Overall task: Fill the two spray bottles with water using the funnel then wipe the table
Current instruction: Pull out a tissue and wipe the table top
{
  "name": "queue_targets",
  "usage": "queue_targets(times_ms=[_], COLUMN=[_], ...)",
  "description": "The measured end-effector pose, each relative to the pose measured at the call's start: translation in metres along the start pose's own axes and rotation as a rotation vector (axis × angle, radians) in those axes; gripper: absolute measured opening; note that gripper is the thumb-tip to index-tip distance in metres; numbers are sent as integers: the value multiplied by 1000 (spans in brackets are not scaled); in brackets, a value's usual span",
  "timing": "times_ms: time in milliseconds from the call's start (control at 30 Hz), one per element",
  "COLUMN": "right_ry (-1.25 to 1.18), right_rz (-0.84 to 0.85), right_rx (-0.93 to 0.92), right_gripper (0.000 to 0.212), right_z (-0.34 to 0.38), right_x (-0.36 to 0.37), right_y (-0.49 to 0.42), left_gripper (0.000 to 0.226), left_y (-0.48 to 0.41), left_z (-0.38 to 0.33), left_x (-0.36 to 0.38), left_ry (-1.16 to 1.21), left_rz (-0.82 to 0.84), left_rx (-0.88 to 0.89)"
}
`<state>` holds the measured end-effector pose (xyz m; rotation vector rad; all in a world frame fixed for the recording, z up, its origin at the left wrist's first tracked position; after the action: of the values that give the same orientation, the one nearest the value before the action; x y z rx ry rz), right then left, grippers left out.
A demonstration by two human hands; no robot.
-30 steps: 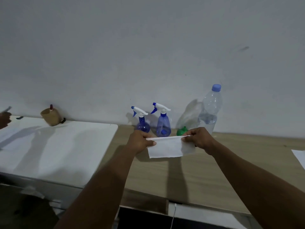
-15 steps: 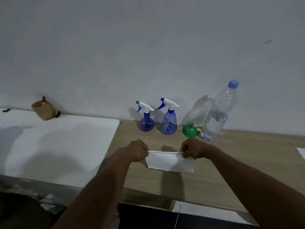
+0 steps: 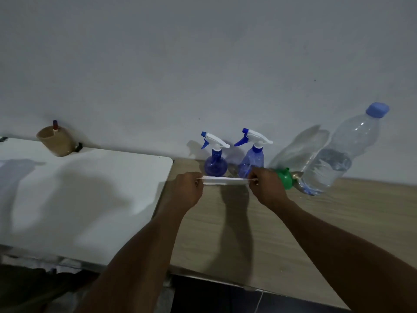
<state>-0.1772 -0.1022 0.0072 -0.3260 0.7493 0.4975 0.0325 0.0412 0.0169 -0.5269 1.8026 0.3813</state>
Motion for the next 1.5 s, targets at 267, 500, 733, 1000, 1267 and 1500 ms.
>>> queue_targets(times_ms=[267,500,733,1000,1267,1500], right_ry=[303,369,323,264,361,267], right_rz=[120,185,553,480,599,511], right_rx=[14,-316,-376,-392,-415,-229], right_gripper=[20,44,74,72,78,78], right_z=[-52,-45,-21,-12,-25,-24], right_x=[51,69,134,133,144,129], right_y=[38,38,22,-2,-16,-7], left_gripper=[50,49,50,60,62,63], left_y=[14,20,30,29,27,30], left_z=[13,30,48,48,49,44], left_x=[63,78,84,82,81,78], left_ry=[-154,-245,-246,-190,-188,-179], left_rz=[208,137,98,108,140,155], left_rx=[133,74,34,20,18,13])
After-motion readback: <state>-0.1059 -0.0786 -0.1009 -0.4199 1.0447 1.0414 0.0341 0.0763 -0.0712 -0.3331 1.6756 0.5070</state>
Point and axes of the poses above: each hand's wrist, its own y-axis away from the middle knuckle, its own x-axis out of the palm, z = x × y, the point moved 2 cm from there along -y, towards the middle knuckle, and after that the axes turned 15 degrees about -y, right-handed, at the moved point
